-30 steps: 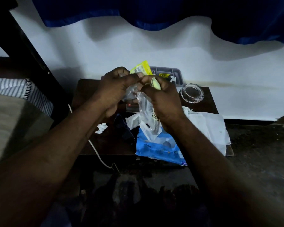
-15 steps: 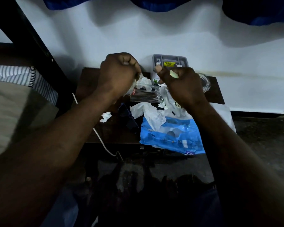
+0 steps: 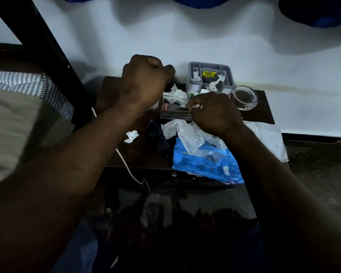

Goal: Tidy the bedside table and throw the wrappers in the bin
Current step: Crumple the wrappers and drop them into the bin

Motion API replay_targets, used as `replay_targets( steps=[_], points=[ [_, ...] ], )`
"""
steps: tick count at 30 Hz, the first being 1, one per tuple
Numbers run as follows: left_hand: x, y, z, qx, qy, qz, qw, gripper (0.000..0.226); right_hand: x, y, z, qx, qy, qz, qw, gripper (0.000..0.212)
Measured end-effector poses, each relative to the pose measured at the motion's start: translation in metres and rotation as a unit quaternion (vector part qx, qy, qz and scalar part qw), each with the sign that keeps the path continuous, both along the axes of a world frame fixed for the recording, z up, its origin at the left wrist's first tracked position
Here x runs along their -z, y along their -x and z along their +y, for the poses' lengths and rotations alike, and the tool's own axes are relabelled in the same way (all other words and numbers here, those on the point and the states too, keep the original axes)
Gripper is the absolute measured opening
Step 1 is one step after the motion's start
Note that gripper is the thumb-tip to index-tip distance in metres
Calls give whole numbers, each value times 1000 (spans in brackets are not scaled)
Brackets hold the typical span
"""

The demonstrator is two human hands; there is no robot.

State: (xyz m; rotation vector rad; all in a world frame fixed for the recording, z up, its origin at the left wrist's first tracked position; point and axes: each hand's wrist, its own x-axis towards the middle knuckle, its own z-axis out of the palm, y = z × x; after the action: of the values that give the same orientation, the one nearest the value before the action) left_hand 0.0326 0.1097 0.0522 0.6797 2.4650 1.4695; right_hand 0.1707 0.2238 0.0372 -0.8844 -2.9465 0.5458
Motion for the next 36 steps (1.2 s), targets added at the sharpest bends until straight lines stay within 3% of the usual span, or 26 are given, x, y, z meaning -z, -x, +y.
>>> replay_targets(
  steps=[2,5,7,10,12,15,18,21,26,32,36],
  points=[
    [1,1,0,0,2,7,1000,46,5,3,-3,0,-6,-31,999,27],
    [3,3,-1,-7,-8,16,1000,46,11,7,-13,-10,-20,-94,995,58],
    [3,4,-2,-4,-14,15,1000,47,10,7,-13,-7,-28,-100,995,66],
    [2,2,-4,29,20,44,998,46,-3,2,4,14,-3,-148,989,64],
    [3,-3,-5,83,69,64,992,41,-10,-6,17,-5,25,-244,969,56],
    [10,-14,-6,216,178,111,954,30,-9,-19,26,-18,5,-347,938,64],
    [17,-24,-4,280,242,156,916,35,0,-26,29,-29,-17,-380,924,71],
    [16,-28,-3,286,244,161,913,31,27,-30,33,-5,-39,-370,928,79],
    [9,-27,-2,271,239,159,919,26,26,-43,25,30,-62,-270,960,42],
    [7,-28,2,238,240,169,926,20,-16,-53,29,86,-65,-174,979,35],
    [13,-27,4,206,228,175,935,21,-32,-61,37,119,-42,-104,987,44]
  ],
)
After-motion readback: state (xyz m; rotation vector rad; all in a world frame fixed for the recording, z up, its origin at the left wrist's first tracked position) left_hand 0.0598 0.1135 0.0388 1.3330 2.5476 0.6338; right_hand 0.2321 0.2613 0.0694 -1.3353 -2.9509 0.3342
